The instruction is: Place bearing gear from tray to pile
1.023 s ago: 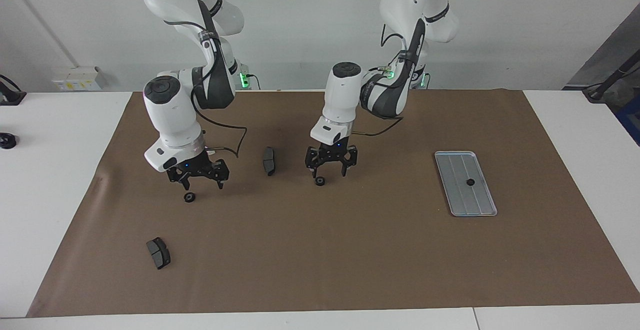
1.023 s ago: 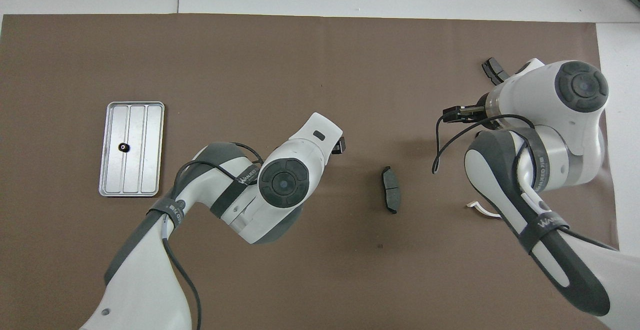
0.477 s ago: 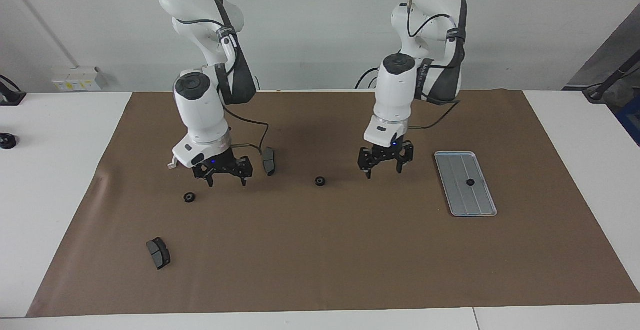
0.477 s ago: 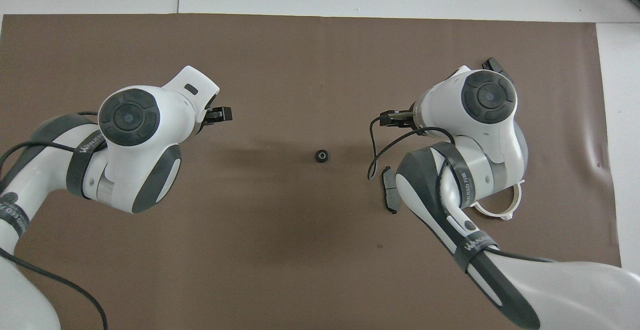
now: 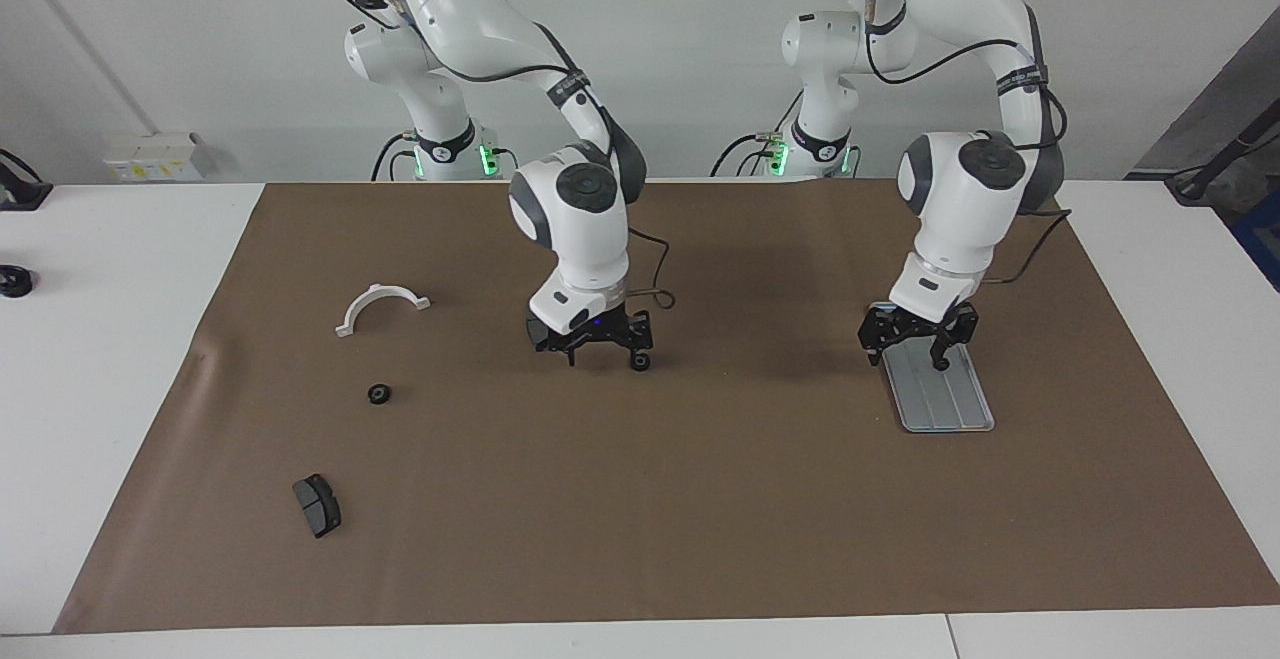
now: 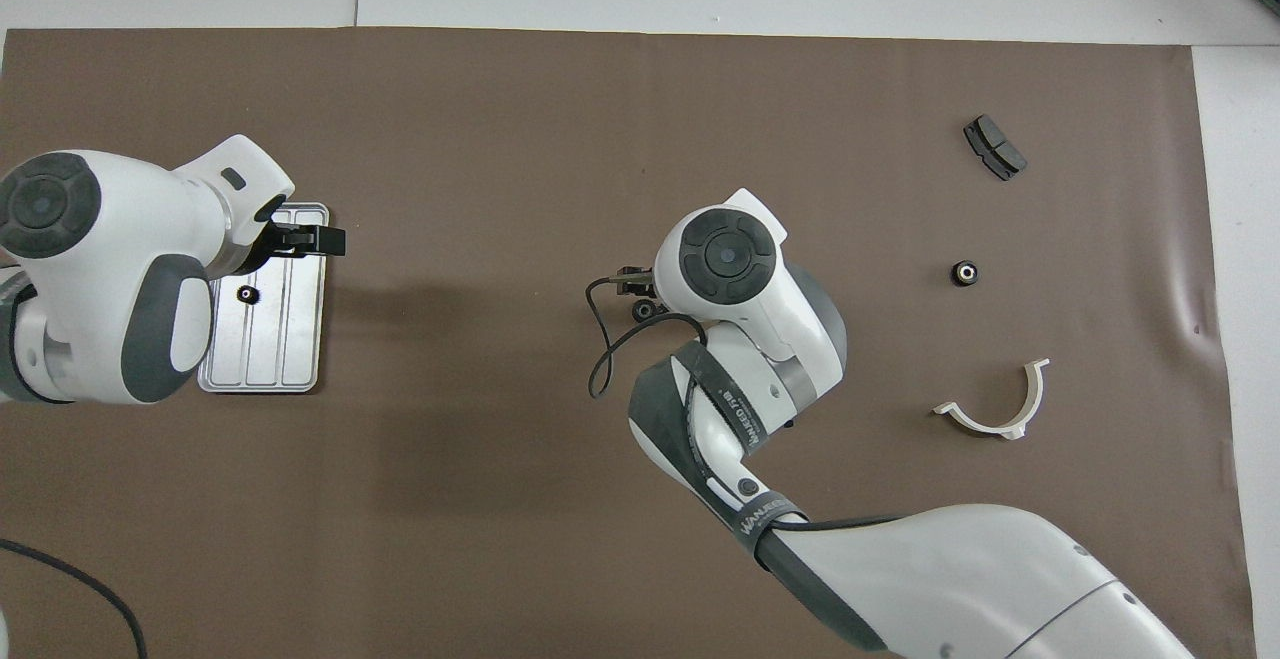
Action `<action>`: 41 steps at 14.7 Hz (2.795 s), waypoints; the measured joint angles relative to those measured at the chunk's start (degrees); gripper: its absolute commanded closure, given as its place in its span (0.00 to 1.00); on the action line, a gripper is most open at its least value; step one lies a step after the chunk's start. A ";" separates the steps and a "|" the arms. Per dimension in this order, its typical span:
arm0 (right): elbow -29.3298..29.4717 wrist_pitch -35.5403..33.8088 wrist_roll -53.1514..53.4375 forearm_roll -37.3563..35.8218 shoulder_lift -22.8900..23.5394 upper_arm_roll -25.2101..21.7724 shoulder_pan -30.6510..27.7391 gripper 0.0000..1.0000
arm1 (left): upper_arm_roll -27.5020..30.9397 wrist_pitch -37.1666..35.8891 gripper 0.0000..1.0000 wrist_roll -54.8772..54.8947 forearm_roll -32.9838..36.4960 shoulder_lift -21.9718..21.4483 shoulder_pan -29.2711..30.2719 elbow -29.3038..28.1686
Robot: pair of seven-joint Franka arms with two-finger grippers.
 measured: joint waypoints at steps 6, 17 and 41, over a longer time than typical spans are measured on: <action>0.11 2.22 1.33 -0.48 2.17 -0.01 2.12 0.00 | -0.06 1.69 0.00 8.38 -1.88 0.33 6.14 -2.08; -1.04 1.96 1.33 -0.73 2.50 -0.10 2.83 0.83 | -0.22 6.13 0.42 11.40 -2.04 4.50 8.53 -5.78; -17.92 -2.46 -35.14 0.15 -12.04 -1.48 -27.47 1.00 | -1.63 3.82 1.00 -20.19 -2.21 0.31 -18.34 -3.16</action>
